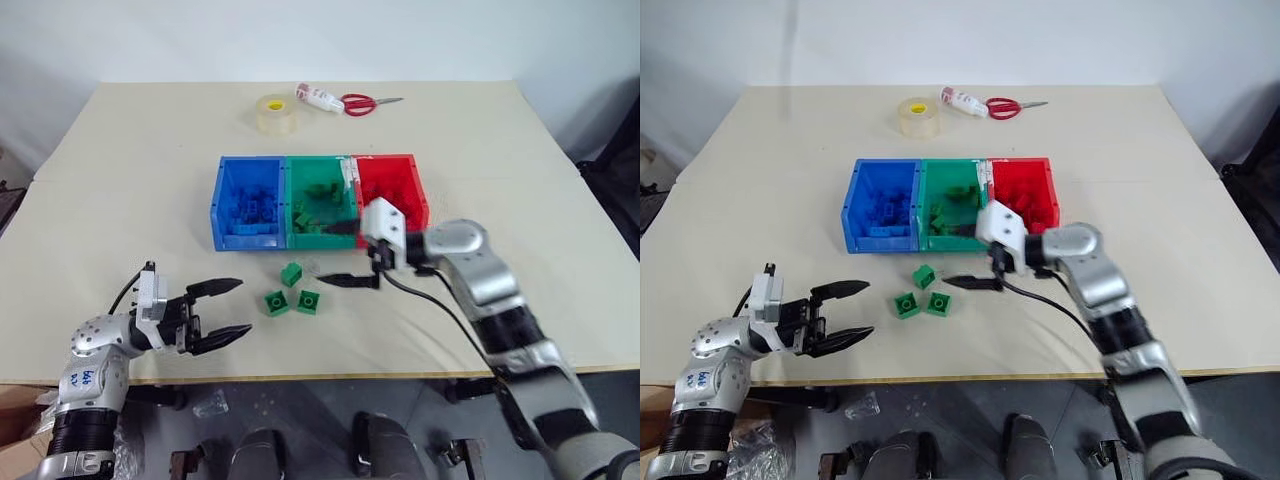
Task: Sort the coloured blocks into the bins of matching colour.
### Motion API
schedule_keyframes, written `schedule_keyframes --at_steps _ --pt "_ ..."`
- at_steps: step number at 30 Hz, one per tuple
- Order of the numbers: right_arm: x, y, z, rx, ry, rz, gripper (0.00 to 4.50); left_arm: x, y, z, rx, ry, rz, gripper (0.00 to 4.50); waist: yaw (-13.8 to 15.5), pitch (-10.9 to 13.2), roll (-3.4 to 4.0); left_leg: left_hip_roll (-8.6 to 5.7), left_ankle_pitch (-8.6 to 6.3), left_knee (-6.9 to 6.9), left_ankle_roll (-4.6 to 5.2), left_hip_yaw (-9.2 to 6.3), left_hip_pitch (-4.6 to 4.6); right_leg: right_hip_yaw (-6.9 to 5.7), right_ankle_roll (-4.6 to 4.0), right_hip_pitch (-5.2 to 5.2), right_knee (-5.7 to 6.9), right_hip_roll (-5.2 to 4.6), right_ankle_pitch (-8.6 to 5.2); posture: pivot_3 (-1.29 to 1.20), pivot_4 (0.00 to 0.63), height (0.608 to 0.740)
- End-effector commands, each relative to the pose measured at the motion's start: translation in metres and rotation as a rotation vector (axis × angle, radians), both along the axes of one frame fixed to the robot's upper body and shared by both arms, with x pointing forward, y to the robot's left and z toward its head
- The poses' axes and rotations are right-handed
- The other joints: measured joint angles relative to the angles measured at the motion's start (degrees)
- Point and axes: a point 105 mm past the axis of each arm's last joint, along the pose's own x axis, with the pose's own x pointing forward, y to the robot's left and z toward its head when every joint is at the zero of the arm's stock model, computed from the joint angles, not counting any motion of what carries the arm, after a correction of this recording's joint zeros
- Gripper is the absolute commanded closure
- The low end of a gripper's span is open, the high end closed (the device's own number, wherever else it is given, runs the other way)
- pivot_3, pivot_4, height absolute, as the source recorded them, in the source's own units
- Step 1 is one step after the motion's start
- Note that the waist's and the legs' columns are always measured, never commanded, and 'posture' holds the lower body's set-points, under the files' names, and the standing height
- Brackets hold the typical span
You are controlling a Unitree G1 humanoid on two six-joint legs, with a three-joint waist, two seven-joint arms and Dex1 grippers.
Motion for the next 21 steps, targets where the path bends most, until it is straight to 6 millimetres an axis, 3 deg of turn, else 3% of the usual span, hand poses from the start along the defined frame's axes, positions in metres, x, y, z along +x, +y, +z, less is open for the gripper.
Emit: schedule_keyframes --at_steps 1,6,9,15,18,21 --pt "-0.021 -0.028 0.011 0.003 0.016 0.025 0.03 -0.003 0.01 0.0 0.035 0.015 0.026 0.0 0.1 0.0 0.0 0.0 0.0 0.0 0.0 0.0 0.0 0.0 0.0 0.0 -0.01 0.0 0.0 0.0 0.15 0.74" --pt "-0.031 -0.073 -0.002 -0.044 0.096 -0.09 0.03 -0.008 0.027 -0.008 0.108 0.074 0.101 0.0 0.5 0.0 0.0 0.01 -0.02 0.0 0.0 0.04 0.05 0.02 0.0 0.02 -0.05 0.0 0.0 0.0 0.15 0.74" --pt "-0.034 -0.09 -0.005 -0.043 0.114 -0.126 0.03 -0.018 0.038 -0.01 0.161 0.092 0.119 0.0 0.7 0.0 -0.01 0.01 -0.03 -0.01 0.0 0.04 0.05 0.02 0.0 0.01 -0.07 0.0 0.0 0.0 0.15 0.74" --pt "-0.036 -0.096 -0.003 -0.013 0.12 -0.146 0.03 -0.037 0.055 -0.008 0.245 0.115 0.123 0.0 0.9 0.0 -0.03 0.05 -0.04 0.01 0.0 0.04 0.06 0.02 -0.01 0.01 -0.08 0.0 -0.01 0.0 0.15 0.74" --pt "-0.034 -0.096 0.0 0.005 0.11 -0.155 0.03 -0.031 0.05 -0.001 0.248 0.075 0.141 0.0 1.3 0.0 -0.03 0.04 -0.06 0.05 0.02 0.02 0.04 0.01 -0.01 0.05 -0.09 0.0 0.0 0.0 0.15 0.74" --pt "-0.034 -0.094 0.002 0.014 0.1 -0.151 0.03 -0.026 0.032 0.001 0.247 0.058 0.125 0.0 1.4 0.0 -0.03 0.04 -0.07 0.07 0.03 0.03 0.04 0.01 0.0 0.07 -0.1 0.0 0.0 0.0 0.15 0.74"
